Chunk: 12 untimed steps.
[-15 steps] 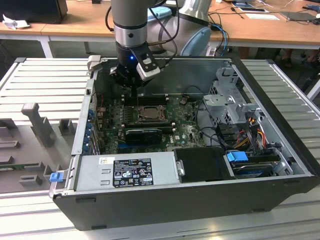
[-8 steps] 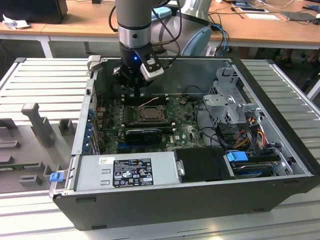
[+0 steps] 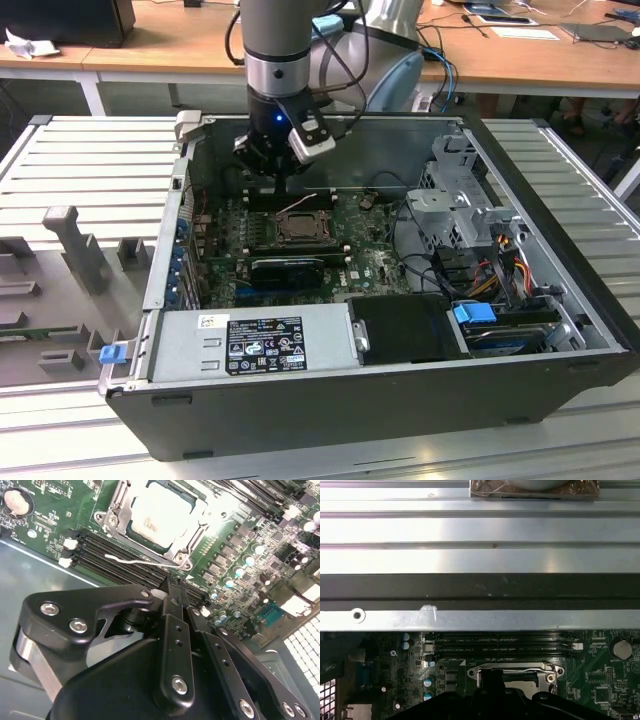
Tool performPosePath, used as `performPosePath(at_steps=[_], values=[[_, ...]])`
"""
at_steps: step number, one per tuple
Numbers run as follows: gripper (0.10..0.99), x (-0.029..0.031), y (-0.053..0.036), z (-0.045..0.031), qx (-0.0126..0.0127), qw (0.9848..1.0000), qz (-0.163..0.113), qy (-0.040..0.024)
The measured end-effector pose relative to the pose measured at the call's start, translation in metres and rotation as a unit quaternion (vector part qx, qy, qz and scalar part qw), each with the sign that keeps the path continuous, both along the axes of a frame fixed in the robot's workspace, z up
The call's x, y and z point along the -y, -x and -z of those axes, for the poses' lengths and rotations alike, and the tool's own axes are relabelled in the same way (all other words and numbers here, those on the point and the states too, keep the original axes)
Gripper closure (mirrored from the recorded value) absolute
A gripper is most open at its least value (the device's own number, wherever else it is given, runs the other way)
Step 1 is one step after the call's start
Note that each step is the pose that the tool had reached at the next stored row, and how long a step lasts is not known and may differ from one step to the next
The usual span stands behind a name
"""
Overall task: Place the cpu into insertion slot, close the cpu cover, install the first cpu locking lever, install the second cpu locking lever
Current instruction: 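Install the first cpu locking lever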
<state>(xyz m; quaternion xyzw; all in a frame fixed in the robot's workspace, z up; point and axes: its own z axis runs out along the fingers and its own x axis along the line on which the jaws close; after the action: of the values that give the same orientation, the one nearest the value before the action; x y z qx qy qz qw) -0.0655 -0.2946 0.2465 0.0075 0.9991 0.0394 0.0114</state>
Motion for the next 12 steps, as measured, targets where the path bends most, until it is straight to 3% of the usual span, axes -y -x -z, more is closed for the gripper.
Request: performPosePath(at_steps=[1,3,4,12], values=[[0.980,0.0000,-0.0022,0.0008,-0.0001,1.0000,0.000,0.0000],[0.980,0.0000,-0.0030,0.0029,-0.0001,0.9998,0.000,-0.0196],[0.980,0.0000,-0.0031,0.0040,0.0000,0.9998,0.000,-0.0219],[0.980,0.0000,-0.0039,0.0163,0.0000,0.9997,0.000,-0.0224]])
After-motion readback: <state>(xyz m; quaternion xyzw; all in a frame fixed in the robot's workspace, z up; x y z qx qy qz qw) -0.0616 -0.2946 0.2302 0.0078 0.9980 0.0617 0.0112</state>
